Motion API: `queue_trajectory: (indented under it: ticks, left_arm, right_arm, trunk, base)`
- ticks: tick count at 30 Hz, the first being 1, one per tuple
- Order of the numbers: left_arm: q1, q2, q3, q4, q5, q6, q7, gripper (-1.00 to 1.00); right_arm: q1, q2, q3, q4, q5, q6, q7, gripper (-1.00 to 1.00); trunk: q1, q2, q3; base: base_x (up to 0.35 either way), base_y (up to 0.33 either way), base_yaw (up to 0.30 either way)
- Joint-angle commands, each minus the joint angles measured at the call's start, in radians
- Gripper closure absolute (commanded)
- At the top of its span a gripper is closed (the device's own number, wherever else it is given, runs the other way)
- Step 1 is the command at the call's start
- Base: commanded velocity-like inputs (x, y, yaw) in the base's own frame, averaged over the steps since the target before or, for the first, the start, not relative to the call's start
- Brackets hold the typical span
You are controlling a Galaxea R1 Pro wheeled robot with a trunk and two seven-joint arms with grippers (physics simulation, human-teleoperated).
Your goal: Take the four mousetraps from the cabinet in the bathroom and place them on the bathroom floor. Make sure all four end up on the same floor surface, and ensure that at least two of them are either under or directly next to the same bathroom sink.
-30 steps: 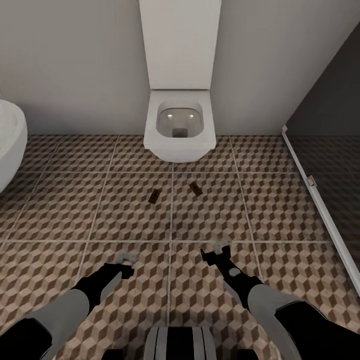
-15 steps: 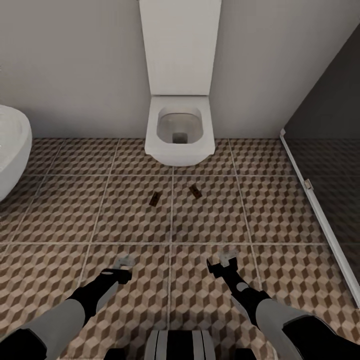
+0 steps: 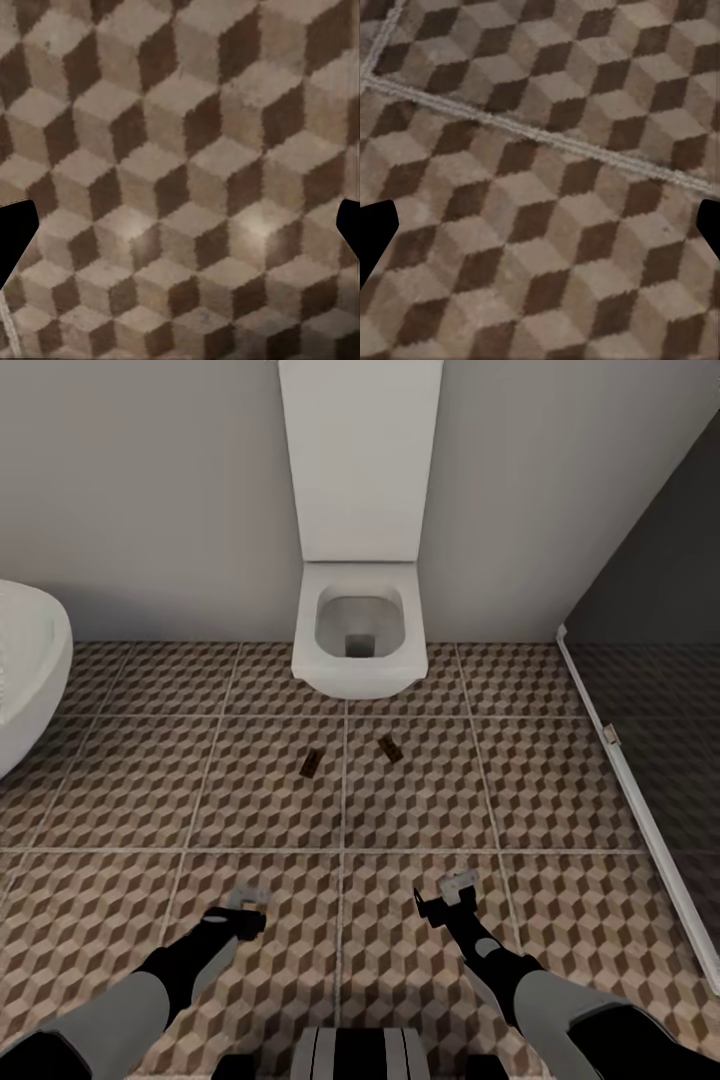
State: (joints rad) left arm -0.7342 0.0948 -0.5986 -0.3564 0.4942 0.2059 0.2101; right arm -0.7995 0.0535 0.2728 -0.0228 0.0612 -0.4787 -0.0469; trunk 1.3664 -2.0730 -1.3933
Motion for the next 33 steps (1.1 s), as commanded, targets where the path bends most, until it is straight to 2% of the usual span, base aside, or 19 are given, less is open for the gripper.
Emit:
queue_trajectory:
  ticks: [1,9,15,21,25,33]
  left_arm:
    - [0.004,-0.001,-0.013,-0.003,0.009,0.000,0.008,-1.00]
    - [0.033,-0.010,-0.056,0.005,0.010,-0.036,0.007,-1.00]
    - [0.055,-0.009,-0.063,0.035,0.010,-0.052,0.006,-1.00]
    - [0.077,-0.008,-0.065,0.084,0.010,-0.113,0.006,-1.00]
    - [0.103,-0.009,-0.065,0.115,0.011,-0.141,0.005,-1.00]
    - [0.141,-0.008,-0.066,0.129,0.013,-0.157,0.005,-1.00]
  right_arm:
    - [0.001,0.000,0.001,0.001,0.006,-0.003,-0.005,-1.00]
    - [0.006,0.000,0.002,0.001,0.006,-0.003,-0.005,-1.00]
    - [0.006,0.000,0.002,0.001,0.006,-0.003,-0.005,-1.00]
    - [0.006,0.001,0.002,0.001,0.006,-0.003,-0.005,-1.00]
    - [0.006,0.002,0.002,0.001,0.005,-0.003,-0.005,-1.00]
    - [0.020,0.002,0.002,0.001,0.006,-0.003,-0.005,-1.00]
  trunk:
    - [-0.004,0.007,0.003]
    - [-0.035,0.063,0.028]
    - [-0.058,0.105,0.047]
    - [-0.081,0.147,0.065]
    - [-0.081,0.147,0.065]
    - [-0.081,0.147,0.065]
  base:
    - [0.000,0.000,0.000]
    - [0.000,0.000,0.000]
    - [0.000,0.000,0.000]
    - [0.000,0.000,0.000]
    - [0.000,0.000,0.000]
    - [0.000,0.000,0.000]
